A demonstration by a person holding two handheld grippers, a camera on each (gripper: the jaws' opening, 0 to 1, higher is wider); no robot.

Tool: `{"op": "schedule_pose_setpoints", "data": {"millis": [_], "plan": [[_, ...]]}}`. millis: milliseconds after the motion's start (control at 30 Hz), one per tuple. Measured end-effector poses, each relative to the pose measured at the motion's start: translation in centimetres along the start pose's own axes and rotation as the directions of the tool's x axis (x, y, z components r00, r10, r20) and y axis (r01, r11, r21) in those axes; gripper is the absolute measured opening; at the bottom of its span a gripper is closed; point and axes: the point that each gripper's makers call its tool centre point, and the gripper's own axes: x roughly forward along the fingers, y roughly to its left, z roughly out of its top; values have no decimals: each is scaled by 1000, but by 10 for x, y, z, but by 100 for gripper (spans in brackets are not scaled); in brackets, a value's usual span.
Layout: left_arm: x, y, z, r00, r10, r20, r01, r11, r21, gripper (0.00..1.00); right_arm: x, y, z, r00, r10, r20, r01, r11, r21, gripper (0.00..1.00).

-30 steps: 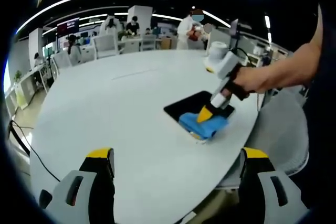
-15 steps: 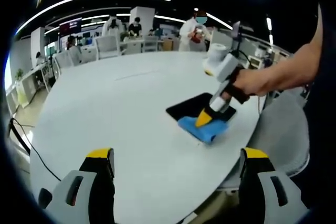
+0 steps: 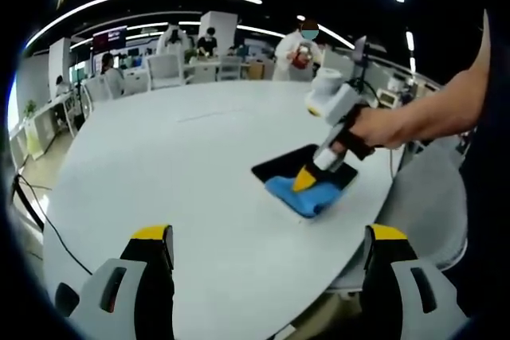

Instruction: Wipe the mirror surface with the cleaning cloth until all visible marks leave the cleaned area.

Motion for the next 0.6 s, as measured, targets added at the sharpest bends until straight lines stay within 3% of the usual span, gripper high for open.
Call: {"op": "schedule_pose_setpoints", "data": {"millis": [600], "plan": [[0,-3,-5,1000,7,2,-7,1000,-16,100,6,-10,19,1000,-15,3,15,999,-40,1]]}}
